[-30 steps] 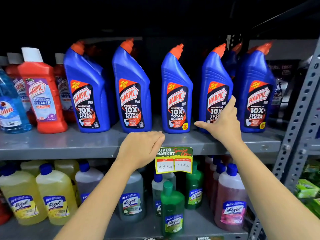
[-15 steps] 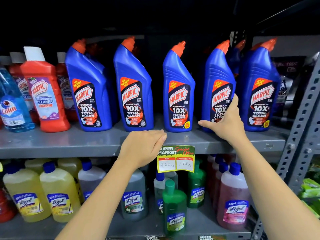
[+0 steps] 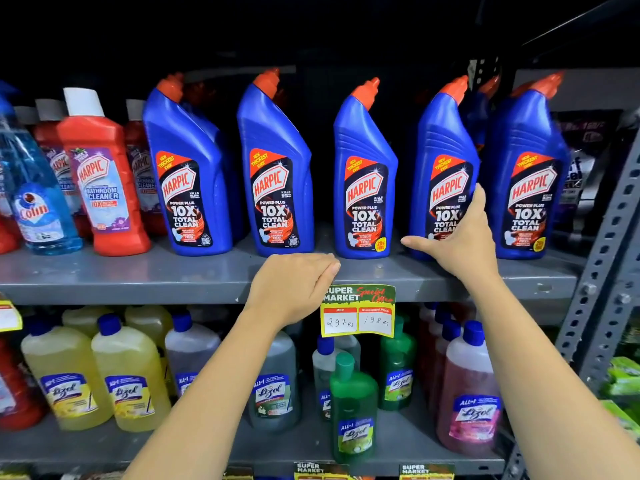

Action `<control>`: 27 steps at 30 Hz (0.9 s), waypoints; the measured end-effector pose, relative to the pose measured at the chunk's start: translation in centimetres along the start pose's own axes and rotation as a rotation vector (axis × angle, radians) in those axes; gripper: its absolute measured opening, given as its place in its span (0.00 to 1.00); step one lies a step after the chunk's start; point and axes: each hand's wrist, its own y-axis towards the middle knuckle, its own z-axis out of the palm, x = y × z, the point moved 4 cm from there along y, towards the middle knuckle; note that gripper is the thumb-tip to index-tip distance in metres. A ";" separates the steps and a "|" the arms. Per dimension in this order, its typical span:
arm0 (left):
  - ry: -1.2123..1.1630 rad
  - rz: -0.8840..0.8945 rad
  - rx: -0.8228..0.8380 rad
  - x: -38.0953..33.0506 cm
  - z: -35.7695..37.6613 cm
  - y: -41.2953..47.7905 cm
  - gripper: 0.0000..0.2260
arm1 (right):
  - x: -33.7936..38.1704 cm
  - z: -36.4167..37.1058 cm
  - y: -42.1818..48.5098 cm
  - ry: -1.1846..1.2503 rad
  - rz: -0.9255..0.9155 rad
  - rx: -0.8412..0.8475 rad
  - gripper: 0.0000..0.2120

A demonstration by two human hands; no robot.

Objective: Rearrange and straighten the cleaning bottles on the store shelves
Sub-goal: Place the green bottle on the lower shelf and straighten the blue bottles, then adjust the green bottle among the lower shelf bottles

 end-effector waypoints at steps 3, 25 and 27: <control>-0.127 -0.088 -0.015 0.2 -0.7 0.2 0.27 | 0.0 0.0 -0.4 -0.042 0.024 0.007 0.62; -0.248 -0.255 0.608 -1.9 22.2 -27.3 0.34 | -13.7 15.6 -22.8 0.131 0.111 0.376 0.51; -0.194 -0.235 0.698 -1.9 23.3 -28.6 0.31 | -14.7 16.9 -24.1 0.152 0.215 0.412 0.58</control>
